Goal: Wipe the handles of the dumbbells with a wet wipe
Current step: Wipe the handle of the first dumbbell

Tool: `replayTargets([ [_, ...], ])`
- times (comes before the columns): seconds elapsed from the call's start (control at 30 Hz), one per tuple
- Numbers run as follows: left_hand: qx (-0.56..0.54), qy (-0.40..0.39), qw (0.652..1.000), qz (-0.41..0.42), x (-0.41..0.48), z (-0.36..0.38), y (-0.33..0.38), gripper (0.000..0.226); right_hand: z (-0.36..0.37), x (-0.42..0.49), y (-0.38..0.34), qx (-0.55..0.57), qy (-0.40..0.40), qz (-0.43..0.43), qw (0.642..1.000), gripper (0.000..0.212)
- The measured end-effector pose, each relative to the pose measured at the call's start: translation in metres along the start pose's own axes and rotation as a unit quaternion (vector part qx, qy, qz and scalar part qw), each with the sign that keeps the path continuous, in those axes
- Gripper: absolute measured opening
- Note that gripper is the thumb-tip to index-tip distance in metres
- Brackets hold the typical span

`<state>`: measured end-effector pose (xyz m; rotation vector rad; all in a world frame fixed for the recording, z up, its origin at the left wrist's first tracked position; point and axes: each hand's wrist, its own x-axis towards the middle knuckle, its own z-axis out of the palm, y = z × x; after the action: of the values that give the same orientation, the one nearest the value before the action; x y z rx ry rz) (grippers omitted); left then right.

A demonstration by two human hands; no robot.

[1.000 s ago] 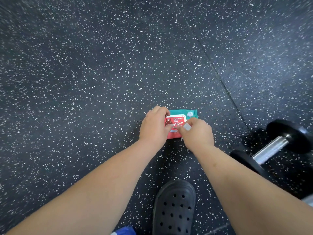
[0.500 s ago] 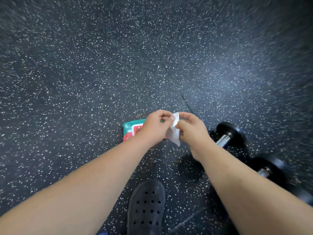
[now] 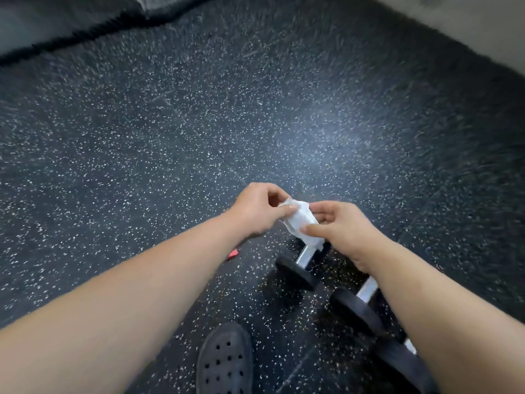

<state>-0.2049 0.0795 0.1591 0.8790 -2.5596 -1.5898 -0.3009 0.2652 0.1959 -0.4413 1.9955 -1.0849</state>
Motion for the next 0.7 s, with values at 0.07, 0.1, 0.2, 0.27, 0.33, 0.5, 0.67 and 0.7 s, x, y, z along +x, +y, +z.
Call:
replayTargets([
  [0.07, -0.001, -0.005, 1.000, -0.003, 0.005, 0.012, -0.001, 0.019, -0.008, 0.002, 0.012, 0.012, 0.000, 0.007, 1.000, 0.026],
  [0.1, -0.008, -0.007, 1.000, -0.005, 0.005, 0.017, -0.004, 0.019, -0.009, 0.003, 0.019, 0.017, 0.004, 0.009, 1.000, 0.021],
  [0.2, -0.083, -0.012, 0.996, -0.014, 0.012, 0.038, -0.022, 0.017, -0.010, 0.010, 0.044, 0.066, 0.031, 0.017, 0.997, 0.010],
  [0.27, -0.147, -0.005, 0.989, -0.031, 0.017, 0.053, -0.038, 0.016, -0.010, 0.017, 0.061, 0.097, 0.052, 0.023, 0.994, 0.008],
  [0.33, -0.208, -0.002, 0.976, -0.062, 0.018, 0.065, -0.051, 0.018, -0.010, 0.022, 0.075, 0.118, 0.066, 0.026, 0.991, 0.008],
  [0.5, -0.268, -0.053, 0.959, -0.078, 0.003, 0.070, -0.053, 0.025, -0.006, 0.012, 0.080, 0.135, 0.111, 0.011, 0.985, 0.007],
  [0.67, -0.190, -0.126, 0.974, -0.003, -0.008, 0.060, -0.037, 0.027, -0.004, -0.026, 0.069, 0.112, 0.140, -0.025, 0.984, 0.006],
  [0.7, -0.172, -0.146, 0.974, 0.007, -0.015, 0.059, -0.031, 0.029, -0.003, -0.036, 0.067, 0.115, 0.146, -0.026, 0.982, 0.007],
])
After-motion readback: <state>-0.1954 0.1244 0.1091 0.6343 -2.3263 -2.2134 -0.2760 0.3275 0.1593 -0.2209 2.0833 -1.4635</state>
